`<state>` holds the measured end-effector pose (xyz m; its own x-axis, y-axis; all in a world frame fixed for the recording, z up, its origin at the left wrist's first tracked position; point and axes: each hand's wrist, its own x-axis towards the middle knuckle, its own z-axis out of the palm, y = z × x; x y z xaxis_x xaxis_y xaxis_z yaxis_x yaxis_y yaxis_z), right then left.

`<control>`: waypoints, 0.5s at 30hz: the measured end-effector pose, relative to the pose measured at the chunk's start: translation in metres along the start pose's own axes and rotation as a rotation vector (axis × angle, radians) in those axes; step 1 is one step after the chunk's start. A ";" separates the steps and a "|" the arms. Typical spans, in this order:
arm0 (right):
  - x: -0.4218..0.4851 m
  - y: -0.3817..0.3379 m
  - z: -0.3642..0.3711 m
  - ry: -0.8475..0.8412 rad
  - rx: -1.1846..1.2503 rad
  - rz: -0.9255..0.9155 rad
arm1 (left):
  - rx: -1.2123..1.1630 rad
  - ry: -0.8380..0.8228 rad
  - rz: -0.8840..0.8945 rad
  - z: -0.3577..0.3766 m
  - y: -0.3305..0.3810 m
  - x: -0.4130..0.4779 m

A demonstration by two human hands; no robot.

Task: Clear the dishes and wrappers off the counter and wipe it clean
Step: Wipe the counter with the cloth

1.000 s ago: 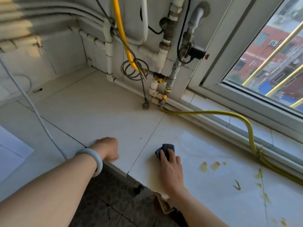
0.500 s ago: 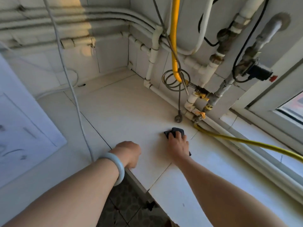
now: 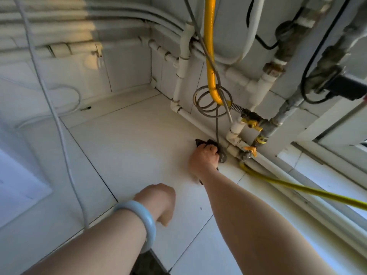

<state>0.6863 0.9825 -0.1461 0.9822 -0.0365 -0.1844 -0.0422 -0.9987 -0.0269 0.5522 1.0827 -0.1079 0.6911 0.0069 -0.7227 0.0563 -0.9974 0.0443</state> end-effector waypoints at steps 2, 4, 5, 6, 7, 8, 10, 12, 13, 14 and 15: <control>-0.007 0.012 -0.001 -0.024 -0.030 0.044 | -0.021 -0.012 -0.011 -0.001 0.004 0.002; -0.017 0.024 -0.003 -0.027 -0.084 0.031 | -0.013 -0.013 0.007 -0.003 0.005 0.003; -0.025 0.030 -0.005 -0.017 -0.103 -0.007 | -0.005 -0.013 0.017 -0.005 0.006 0.003; -0.035 0.035 -0.004 0.000 -0.117 -0.076 | 0.000 -0.011 0.024 -0.007 0.006 0.003; -0.048 0.041 -0.002 0.024 -0.126 -0.171 | 0.003 -0.018 0.025 -0.008 0.008 0.003; -0.062 0.048 0.001 0.045 -0.127 -0.277 | 0.002 -0.024 0.027 -0.011 0.009 0.003; -0.091 0.066 0.009 0.054 -0.108 -0.411 | -0.012 -0.048 0.031 -0.016 0.011 0.002; -0.110 0.085 0.016 0.050 -0.100 -0.368 | -0.009 -0.061 0.018 -0.019 0.010 -0.001; -0.116 0.095 0.018 0.048 -0.093 -0.306 | 0.000 -0.059 0.013 -0.020 0.010 -0.003; -0.121 0.106 0.019 0.045 -0.084 -0.235 | 0.009 -0.052 0.007 -0.020 0.011 -0.006; -0.127 0.117 0.020 0.038 -0.074 -0.172 | 0.017 -0.037 0.001 -0.018 0.011 -0.009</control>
<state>0.5526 0.8710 -0.1457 0.9800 0.1353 -0.1462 0.1393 -0.9901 0.0174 0.5598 1.0726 -0.0890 0.6639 0.0038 -0.7478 0.0435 -0.9985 0.0336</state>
